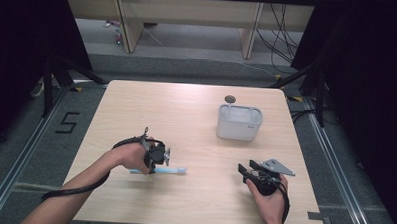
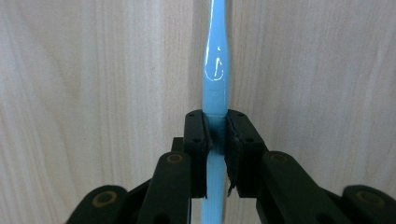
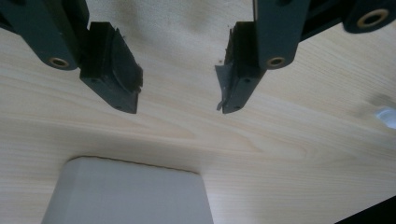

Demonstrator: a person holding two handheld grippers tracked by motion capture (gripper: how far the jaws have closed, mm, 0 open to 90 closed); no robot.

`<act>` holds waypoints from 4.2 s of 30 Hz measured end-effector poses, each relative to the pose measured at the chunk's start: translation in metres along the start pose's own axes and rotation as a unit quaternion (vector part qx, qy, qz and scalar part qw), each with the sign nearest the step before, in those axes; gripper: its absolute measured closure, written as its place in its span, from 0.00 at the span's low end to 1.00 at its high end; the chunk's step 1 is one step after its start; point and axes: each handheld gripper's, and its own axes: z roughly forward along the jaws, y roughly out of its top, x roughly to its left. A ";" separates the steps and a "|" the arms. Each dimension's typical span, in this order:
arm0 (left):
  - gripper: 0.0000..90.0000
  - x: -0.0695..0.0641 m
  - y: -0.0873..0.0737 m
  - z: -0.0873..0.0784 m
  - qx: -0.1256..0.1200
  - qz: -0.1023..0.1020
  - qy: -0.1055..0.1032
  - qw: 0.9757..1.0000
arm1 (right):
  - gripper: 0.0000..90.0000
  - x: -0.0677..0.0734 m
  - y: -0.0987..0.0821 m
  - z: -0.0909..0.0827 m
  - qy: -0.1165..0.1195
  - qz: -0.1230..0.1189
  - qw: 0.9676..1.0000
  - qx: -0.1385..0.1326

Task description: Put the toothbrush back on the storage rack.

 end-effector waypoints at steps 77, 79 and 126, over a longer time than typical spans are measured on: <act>0.88 -0.018 -0.041 -0.026 -0.348 -0.168 0.159 0.908 | 0.53 0.015 0.007 0.001 0.023 -0.035 0.999 -0.029; 0.88 -0.019 -0.040 -0.026 -0.354 -0.173 0.159 0.905 | 0.53 0.017 0.009 0.001 0.024 -0.038 0.998 -0.034; 0.88 -0.026 -0.005 -0.014 -0.465 -0.219 0.140 0.846 | 0.57 0.068 0.048 0.015 0.093 -0.048 0.991 -0.080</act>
